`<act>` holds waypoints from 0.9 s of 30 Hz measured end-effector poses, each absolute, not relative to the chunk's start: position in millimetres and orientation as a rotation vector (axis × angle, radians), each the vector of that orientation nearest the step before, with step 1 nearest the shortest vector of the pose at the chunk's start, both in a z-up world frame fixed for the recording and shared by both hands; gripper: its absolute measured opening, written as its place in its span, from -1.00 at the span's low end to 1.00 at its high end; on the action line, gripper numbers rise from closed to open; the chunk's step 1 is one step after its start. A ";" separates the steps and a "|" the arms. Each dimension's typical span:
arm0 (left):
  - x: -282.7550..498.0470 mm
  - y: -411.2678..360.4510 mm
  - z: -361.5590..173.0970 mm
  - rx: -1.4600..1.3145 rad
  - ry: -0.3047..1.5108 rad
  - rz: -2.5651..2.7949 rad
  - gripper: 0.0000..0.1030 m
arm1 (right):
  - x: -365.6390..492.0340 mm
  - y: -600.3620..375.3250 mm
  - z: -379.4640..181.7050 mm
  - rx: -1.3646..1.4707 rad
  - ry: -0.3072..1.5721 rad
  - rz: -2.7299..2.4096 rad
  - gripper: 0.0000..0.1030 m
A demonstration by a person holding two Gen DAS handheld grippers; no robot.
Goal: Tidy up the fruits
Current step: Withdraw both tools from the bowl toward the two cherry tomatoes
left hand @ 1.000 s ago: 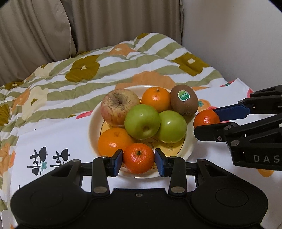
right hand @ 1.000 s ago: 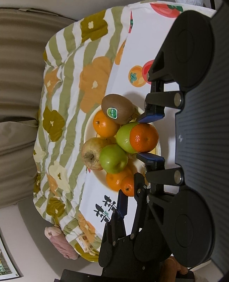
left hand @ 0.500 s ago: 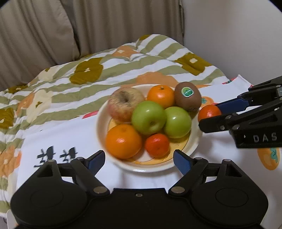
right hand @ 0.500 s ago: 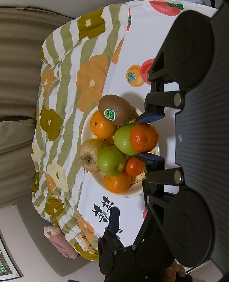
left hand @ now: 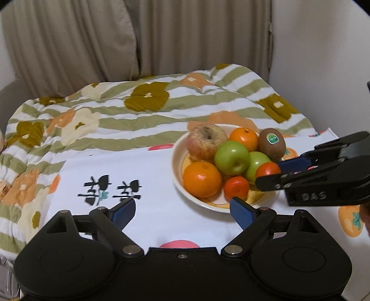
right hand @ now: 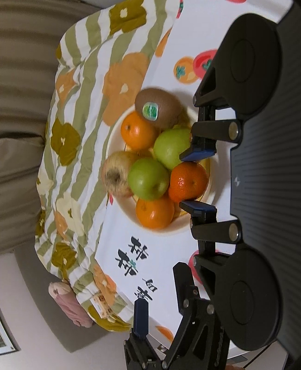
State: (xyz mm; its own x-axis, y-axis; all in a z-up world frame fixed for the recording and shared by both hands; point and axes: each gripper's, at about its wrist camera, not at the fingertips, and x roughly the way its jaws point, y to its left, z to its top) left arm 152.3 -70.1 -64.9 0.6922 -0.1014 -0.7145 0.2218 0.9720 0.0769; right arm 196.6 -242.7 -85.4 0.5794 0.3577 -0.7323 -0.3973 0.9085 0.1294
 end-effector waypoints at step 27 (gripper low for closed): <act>115.8 -62.1 -48.1 0.140 0.737 -0.161 0.78 | 169.4 -232.6 -65.6 -0.047 0.784 0.342 0.53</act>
